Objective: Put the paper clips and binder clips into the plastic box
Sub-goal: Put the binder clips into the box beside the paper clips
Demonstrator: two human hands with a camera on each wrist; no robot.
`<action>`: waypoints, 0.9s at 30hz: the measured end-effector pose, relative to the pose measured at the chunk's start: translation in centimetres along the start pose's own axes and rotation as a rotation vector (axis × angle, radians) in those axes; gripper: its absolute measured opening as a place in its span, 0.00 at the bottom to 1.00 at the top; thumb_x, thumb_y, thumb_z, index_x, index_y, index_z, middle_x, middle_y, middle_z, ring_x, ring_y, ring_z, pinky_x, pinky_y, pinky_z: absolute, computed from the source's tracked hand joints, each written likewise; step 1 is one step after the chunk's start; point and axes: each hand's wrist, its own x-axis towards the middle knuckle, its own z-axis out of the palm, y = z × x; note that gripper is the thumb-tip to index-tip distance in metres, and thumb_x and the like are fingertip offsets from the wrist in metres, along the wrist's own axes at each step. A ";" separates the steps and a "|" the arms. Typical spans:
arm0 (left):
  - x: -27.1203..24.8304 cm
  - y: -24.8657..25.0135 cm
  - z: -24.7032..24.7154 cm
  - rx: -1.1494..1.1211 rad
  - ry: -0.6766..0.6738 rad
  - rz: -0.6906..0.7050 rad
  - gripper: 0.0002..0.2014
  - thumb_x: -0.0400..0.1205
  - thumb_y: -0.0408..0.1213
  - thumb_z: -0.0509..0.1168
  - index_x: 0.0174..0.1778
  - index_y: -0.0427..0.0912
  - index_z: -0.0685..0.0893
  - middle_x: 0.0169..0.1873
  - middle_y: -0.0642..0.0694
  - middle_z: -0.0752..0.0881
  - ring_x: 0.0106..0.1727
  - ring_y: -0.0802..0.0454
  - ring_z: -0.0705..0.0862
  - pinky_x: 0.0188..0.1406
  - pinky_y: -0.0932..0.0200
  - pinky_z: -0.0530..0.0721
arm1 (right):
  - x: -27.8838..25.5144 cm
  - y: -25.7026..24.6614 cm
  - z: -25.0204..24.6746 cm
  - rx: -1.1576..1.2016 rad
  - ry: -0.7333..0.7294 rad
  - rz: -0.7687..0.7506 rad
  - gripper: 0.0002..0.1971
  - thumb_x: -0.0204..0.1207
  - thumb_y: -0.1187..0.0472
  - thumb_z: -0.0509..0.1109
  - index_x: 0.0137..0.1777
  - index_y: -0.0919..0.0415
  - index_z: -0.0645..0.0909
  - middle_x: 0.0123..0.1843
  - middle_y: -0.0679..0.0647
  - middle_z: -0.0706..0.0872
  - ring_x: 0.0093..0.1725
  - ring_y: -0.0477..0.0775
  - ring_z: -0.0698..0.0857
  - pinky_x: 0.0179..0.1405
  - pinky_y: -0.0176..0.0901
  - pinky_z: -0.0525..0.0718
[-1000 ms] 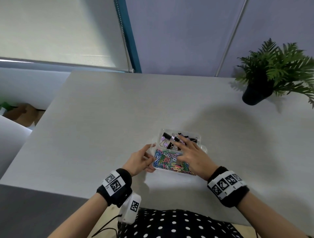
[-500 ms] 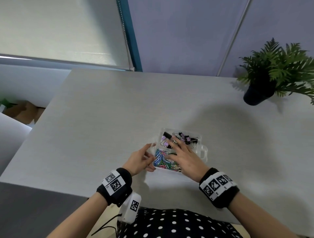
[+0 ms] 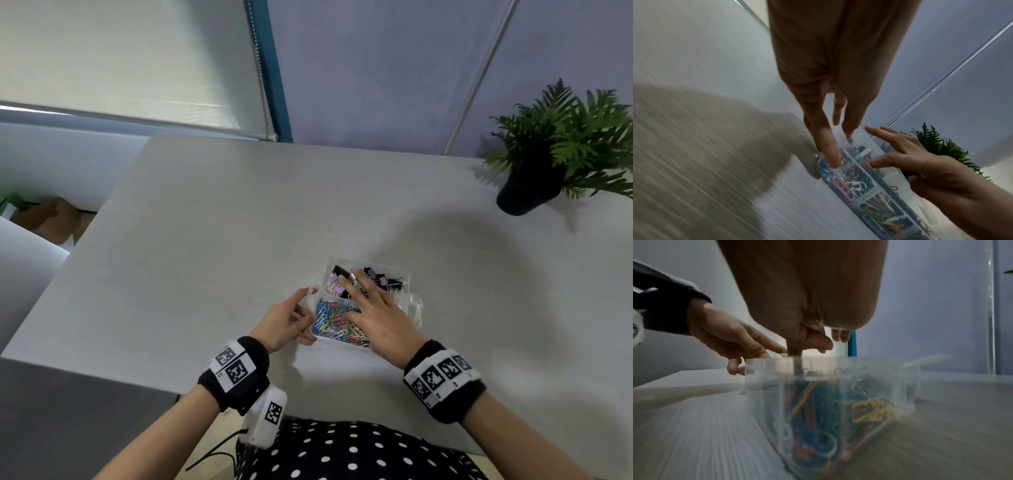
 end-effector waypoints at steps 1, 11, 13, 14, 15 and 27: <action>0.0 0.0 0.0 -0.001 0.003 0.000 0.23 0.82 0.28 0.61 0.73 0.47 0.68 0.37 0.45 0.81 0.30 0.53 0.88 0.36 0.60 0.90 | 0.1 -0.1 0.1 0.023 0.011 0.001 0.19 0.60 0.76 0.72 0.48 0.57 0.84 0.82 0.60 0.59 0.82 0.63 0.45 0.75 0.65 0.62; -0.1 0.2 0.1 -0.014 -0.004 -0.010 0.24 0.82 0.28 0.61 0.73 0.47 0.68 0.37 0.46 0.82 0.30 0.54 0.88 0.37 0.60 0.90 | 0.5 -1.7 0.1 0.211 -0.108 0.033 0.25 0.71 0.79 0.60 0.66 0.58 0.75 0.83 0.57 0.37 0.77 0.59 0.25 0.81 0.59 0.42; -0.1 0.1 0.0 -0.017 -0.004 -0.010 0.24 0.82 0.28 0.61 0.73 0.46 0.68 0.38 0.46 0.82 0.31 0.53 0.89 0.37 0.60 0.90 | 0.3 -1.4 -0.2 0.245 -0.096 0.031 0.26 0.70 0.79 0.60 0.64 0.55 0.78 0.84 0.55 0.39 0.76 0.56 0.25 0.80 0.57 0.40; -0.1 0.1 0.0 -0.017 -0.002 -0.010 0.24 0.82 0.28 0.62 0.73 0.46 0.68 0.38 0.46 0.82 0.31 0.52 0.89 0.37 0.60 0.90 | 0.4 -1.2 -0.4 0.244 -0.073 0.042 0.27 0.70 0.79 0.60 0.64 0.54 0.78 0.84 0.54 0.40 0.76 0.55 0.25 0.80 0.58 0.40; -0.1 0.1 0.0 -0.015 0.000 -0.011 0.24 0.82 0.29 0.62 0.73 0.46 0.68 0.38 0.46 0.82 0.31 0.52 0.89 0.37 0.60 0.90 | 0.6 -1.2 -0.5 0.235 -0.053 0.061 0.28 0.69 0.80 0.60 0.65 0.54 0.76 0.84 0.55 0.40 0.76 0.55 0.26 0.79 0.57 0.39; -0.2 0.1 0.0 -0.039 -0.009 -0.014 0.24 0.82 0.29 0.62 0.73 0.47 0.68 0.38 0.44 0.80 0.29 0.55 0.88 0.36 0.61 0.90 | 0.8 -1.2 -0.6 0.160 0.025 0.084 0.33 0.63 0.80 0.65 0.67 0.52 0.75 0.84 0.60 0.46 0.79 0.61 0.32 0.78 0.61 0.51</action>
